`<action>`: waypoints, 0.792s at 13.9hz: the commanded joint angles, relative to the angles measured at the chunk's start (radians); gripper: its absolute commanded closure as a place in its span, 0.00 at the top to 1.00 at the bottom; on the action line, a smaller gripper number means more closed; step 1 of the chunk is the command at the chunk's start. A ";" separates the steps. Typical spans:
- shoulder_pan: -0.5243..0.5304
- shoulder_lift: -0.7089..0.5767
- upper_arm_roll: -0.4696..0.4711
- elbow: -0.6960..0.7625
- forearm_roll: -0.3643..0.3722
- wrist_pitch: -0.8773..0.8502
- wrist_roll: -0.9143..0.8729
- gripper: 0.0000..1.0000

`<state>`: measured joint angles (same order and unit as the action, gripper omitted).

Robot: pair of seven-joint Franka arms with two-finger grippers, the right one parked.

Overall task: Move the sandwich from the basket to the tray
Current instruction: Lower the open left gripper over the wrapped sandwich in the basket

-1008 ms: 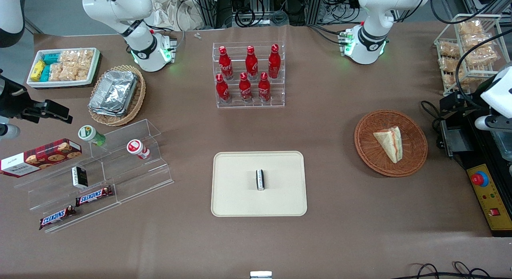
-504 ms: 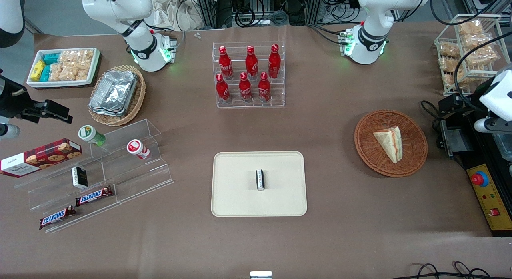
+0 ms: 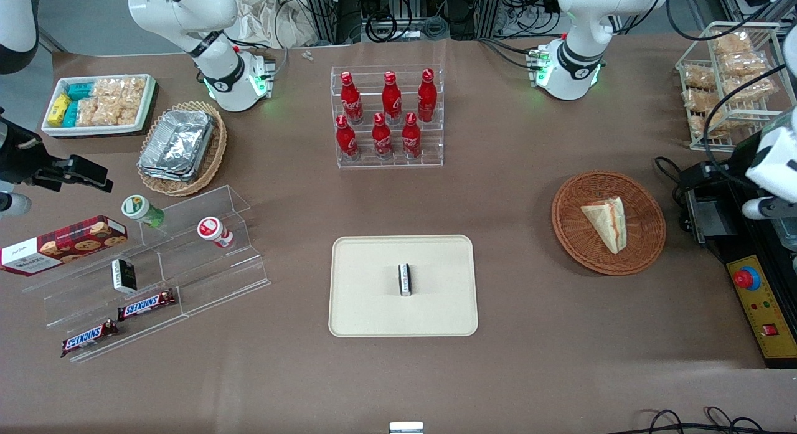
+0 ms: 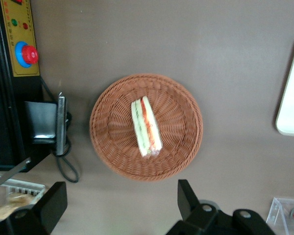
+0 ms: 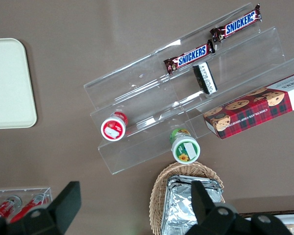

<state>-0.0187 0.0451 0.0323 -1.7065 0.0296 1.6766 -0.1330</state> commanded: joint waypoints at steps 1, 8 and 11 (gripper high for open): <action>-0.001 -0.073 -0.023 -0.154 0.000 0.118 -0.179 1.00; 0.003 -0.054 -0.098 -0.408 0.016 0.403 -0.611 1.00; 0.017 -0.042 -0.097 -0.524 0.023 0.531 -0.614 1.00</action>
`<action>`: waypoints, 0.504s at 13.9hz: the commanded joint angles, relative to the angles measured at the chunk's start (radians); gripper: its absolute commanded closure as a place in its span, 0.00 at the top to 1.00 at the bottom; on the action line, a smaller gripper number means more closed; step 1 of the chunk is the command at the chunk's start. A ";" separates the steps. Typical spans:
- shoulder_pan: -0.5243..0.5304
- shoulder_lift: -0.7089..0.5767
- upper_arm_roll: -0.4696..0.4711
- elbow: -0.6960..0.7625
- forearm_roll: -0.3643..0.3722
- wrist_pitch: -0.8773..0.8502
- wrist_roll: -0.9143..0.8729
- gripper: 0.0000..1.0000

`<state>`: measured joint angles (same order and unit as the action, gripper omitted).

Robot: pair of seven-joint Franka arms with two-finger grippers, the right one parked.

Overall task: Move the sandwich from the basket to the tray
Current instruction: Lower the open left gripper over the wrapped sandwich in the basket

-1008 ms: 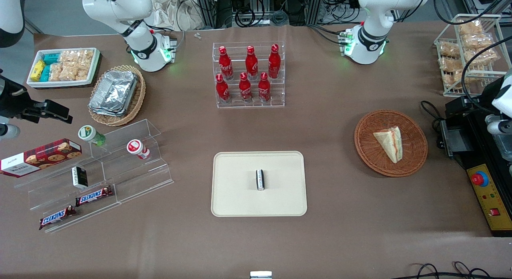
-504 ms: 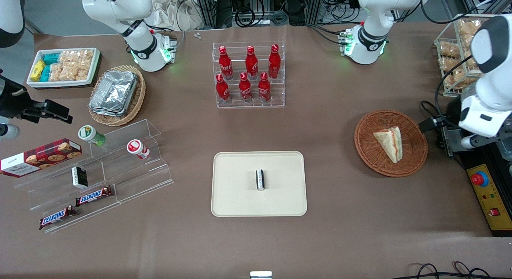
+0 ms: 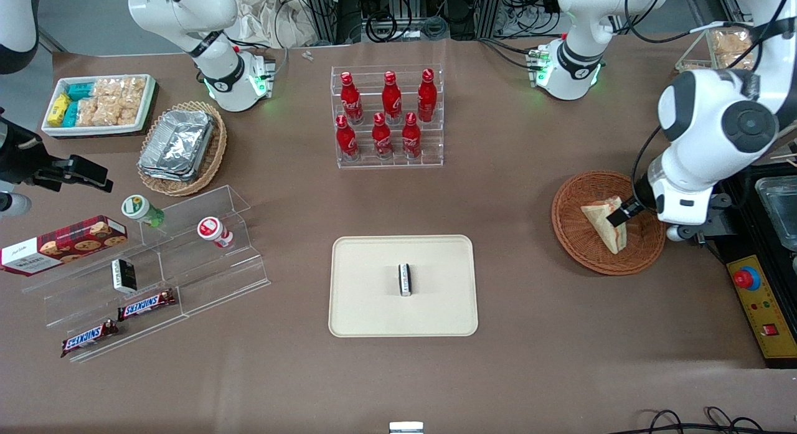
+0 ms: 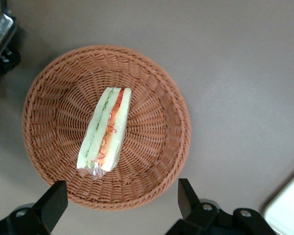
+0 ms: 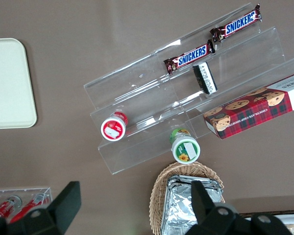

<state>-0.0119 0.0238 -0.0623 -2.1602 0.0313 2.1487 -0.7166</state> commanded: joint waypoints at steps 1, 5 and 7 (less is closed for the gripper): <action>0.021 -0.013 -0.002 -0.078 0.021 0.059 -0.030 1.00; 0.044 0.010 -0.001 -0.122 0.022 0.100 -0.032 1.00; 0.044 0.013 -0.001 -0.171 0.022 0.167 -0.055 1.00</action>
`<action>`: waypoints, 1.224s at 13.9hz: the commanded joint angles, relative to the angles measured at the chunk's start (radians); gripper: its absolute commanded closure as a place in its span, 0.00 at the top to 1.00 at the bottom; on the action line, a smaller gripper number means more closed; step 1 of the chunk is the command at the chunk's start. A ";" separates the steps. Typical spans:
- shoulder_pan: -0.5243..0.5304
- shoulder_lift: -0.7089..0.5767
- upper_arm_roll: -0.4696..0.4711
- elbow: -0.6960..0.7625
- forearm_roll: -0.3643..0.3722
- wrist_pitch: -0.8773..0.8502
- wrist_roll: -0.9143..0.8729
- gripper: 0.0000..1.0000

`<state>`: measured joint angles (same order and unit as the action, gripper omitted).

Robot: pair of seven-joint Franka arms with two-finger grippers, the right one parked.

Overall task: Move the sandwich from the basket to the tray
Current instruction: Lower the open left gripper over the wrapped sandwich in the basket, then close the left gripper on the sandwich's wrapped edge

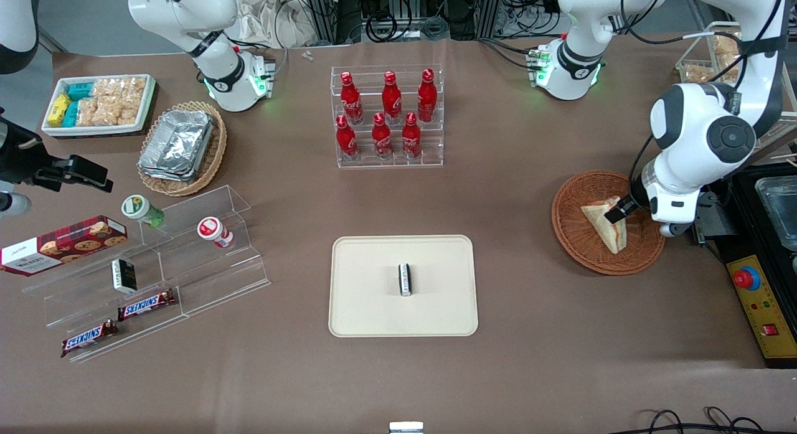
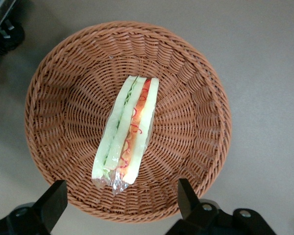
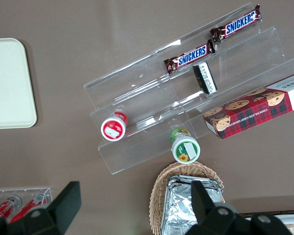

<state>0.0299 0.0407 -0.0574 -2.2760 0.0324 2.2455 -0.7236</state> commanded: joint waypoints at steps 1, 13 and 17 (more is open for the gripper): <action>0.002 0.007 -0.005 -0.069 0.020 0.101 -0.054 1.00; 0.024 0.096 0.001 -0.122 0.021 0.236 -0.056 1.00; 0.027 0.107 0.002 -0.122 0.021 0.249 -0.054 0.00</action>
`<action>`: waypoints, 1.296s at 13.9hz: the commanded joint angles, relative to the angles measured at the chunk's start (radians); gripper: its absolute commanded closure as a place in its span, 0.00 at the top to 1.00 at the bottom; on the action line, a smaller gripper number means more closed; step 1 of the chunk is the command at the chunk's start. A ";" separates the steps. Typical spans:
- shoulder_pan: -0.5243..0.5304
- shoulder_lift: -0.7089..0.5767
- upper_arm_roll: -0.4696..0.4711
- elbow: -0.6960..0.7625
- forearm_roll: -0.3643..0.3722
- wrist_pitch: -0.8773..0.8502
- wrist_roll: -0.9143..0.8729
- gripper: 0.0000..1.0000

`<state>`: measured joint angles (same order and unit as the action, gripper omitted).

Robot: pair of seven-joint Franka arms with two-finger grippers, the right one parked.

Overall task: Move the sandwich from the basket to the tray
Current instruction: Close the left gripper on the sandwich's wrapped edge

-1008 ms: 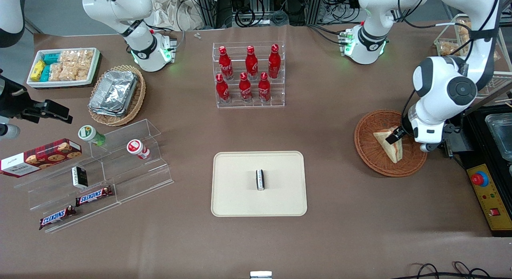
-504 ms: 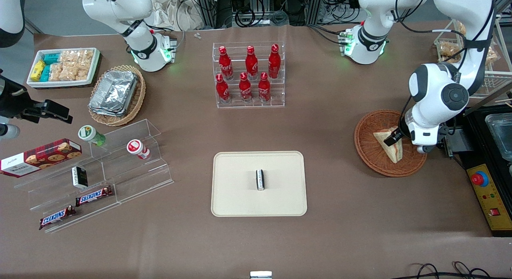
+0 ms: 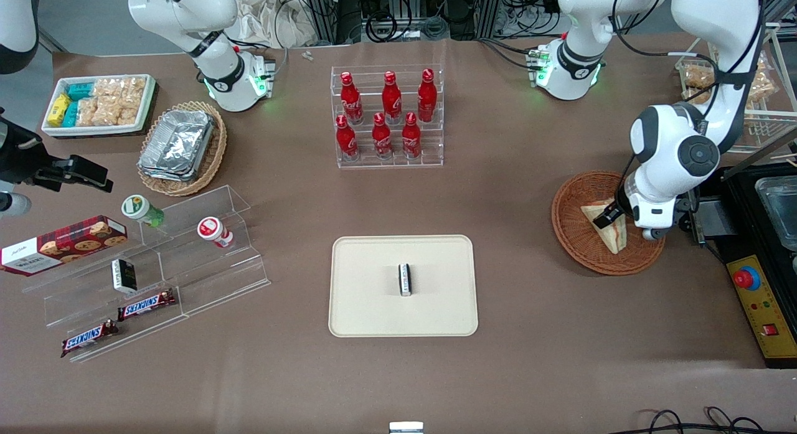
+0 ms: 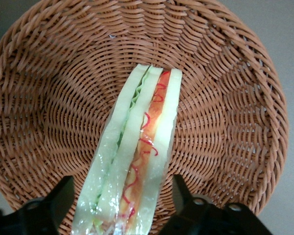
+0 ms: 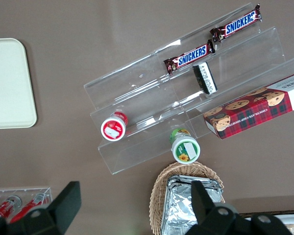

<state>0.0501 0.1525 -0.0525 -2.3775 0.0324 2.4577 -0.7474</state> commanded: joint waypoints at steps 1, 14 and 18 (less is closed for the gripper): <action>0.007 -0.005 -0.003 -0.019 0.021 0.037 -0.030 0.00; 0.005 -0.008 -0.004 -0.009 0.021 0.030 -0.035 0.00; 0.005 -0.034 -0.007 0.018 0.021 0.011 -0.015 0.00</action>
<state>0.0508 0.1511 -0.0523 -2.3698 0.0326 2.4688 -0.7475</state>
